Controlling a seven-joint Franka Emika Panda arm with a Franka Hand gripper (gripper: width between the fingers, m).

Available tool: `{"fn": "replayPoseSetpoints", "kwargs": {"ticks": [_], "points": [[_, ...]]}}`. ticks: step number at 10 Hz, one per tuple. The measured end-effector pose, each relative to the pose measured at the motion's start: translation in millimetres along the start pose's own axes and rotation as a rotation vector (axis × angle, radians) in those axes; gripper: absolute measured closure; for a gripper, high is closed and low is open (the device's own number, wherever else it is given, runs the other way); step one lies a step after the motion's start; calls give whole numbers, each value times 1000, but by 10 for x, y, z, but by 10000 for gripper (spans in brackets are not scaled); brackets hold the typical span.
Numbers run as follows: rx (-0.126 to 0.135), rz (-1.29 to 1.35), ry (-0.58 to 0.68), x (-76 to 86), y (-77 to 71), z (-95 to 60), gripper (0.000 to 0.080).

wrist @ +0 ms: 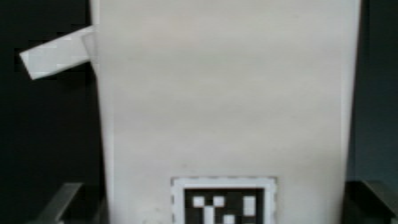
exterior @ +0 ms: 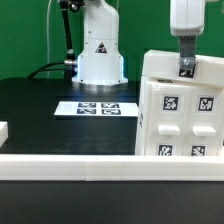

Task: Assemble cabinet

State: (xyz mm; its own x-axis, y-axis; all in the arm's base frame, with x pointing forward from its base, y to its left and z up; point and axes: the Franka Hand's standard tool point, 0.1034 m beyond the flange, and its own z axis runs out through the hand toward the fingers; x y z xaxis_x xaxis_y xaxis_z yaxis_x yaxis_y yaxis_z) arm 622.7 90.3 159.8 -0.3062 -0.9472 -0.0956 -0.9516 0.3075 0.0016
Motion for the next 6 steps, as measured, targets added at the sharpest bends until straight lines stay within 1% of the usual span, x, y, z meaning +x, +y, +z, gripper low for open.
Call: {"fn": "replayPoseSetpoints", "kwargs": {"ticks": [2,3,4,5,6], "points": [[-4,-31,-8,-31,15,7,42],[-3,-44,-12,-32,12,-1,42],[-2,-55,-19,-46,11,-20,9],[3,-70,-26,-60,4,-65,9],[11,-86,-40,-83,-8,-141,1]]}}
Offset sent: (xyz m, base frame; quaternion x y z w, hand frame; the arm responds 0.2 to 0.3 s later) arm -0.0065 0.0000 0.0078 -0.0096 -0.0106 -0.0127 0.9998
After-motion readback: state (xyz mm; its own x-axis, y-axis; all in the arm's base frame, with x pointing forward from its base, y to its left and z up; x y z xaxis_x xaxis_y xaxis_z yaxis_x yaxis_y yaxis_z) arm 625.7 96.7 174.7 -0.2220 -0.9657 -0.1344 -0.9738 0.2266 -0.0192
